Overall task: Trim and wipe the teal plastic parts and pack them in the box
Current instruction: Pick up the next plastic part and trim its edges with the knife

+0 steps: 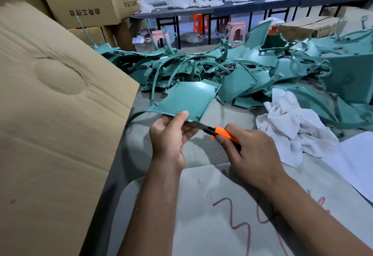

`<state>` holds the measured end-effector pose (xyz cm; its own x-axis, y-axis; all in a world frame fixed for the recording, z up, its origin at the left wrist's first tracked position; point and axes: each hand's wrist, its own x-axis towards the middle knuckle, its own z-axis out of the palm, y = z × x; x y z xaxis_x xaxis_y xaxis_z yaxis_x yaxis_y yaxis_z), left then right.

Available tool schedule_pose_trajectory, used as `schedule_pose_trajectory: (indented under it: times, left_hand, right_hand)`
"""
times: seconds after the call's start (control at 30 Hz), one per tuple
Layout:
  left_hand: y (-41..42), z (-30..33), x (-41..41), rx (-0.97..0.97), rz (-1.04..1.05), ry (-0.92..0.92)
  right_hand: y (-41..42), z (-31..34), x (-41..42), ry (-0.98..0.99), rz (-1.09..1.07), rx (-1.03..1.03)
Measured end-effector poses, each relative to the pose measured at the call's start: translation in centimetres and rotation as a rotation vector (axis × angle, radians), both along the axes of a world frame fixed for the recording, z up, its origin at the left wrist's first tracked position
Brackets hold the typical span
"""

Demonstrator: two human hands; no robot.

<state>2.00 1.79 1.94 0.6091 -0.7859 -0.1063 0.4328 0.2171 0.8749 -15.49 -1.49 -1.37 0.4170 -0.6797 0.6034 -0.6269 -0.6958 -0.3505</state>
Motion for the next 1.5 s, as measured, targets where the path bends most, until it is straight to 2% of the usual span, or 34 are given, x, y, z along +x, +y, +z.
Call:
schedule_pose_trajectory:
  times: [0.1,0.27,0.4,0.53,0.63,0.7,0.77,1.03,1.07,1.13,1.2,1.27,1.33,1.5]
  left_hand:
    - [0.3,-0.1,-0.2,-0.001,-0.010,-0.024]
    - [0.6,-0.1,-0.5,0.013,-0.033,-0.037]
    - [1.0,-0.1,-0.2,0.017,-0.058,-0.034]
    - [1.2,-0.4,-0.2,0.014,-0.066,-0.073]
    - [0.9,-0.7,-0.3,0.024,-0.043,-0.104]
    - [0.8,-0.9,-0.4,0.028,-0.036,-0.097]
    - [0.7,-1.1,-0.4,0.030,-0.037,-0.085]
    - [0.9,-1.5,0.7,0.047,-0.095,-0.171]
    - [0.9,-1.5,0.7,0.045,-0.087,-0.180]
    - [0.8,-1.5,0.5,0.041,-0.062,-0.189]
    - [0.7,-1.4,0.3,0.040,-0.041,-0.169]
    - [0.8,-1.4,0.3,0.043,-0.028,-0.150]
    - [0.9,-1.4,0.6,0.044,-0.037,-0.144]
    - [1.3,-1.5,1.6,0.058,-0.020,-0.144]
  right_hand:
    - [-0.2,0.2,-0.1,-0.115,0.062,0.018]
    - [-0.4,0.2,0.2,-0.079,0.006,0.003]
    - [-2.4,-0.1,-1.2,-0.203,-0.179,0.063]
    - [-3.6,-0.4,-2.7,-0.168,-0.389,0.133]
    - [-2.4,0.1,-2.2,-0.219,-0.213,0.048]
    - [-1.0,0.1,-0.9,-0.137,-0.073,0.015]
    - [-0.3,-0.2,0.0,-0.026,-0.051,0.021]
    - [-3.5,-0.5,-2.9,-0.126,-0.441,0.076]
    - [-3.3,-0.4,-3.0,-0.144,-0.413,0.069]
    - [-2.5,-0.2,-2.3,-0.158,-0.225,0.037]
    - [-1.0,-0.1,-0.8,-0.071,-0.054,-0.019]
    - [-0.1,-0.2,0.4,0.023,0.009,-0.046]
    - [-0.6,-0.3,0.3,0.001,-0.045,-0.044]
    - [-3.0,-0.6,-2.1,-0.091,-0.352,0.033]
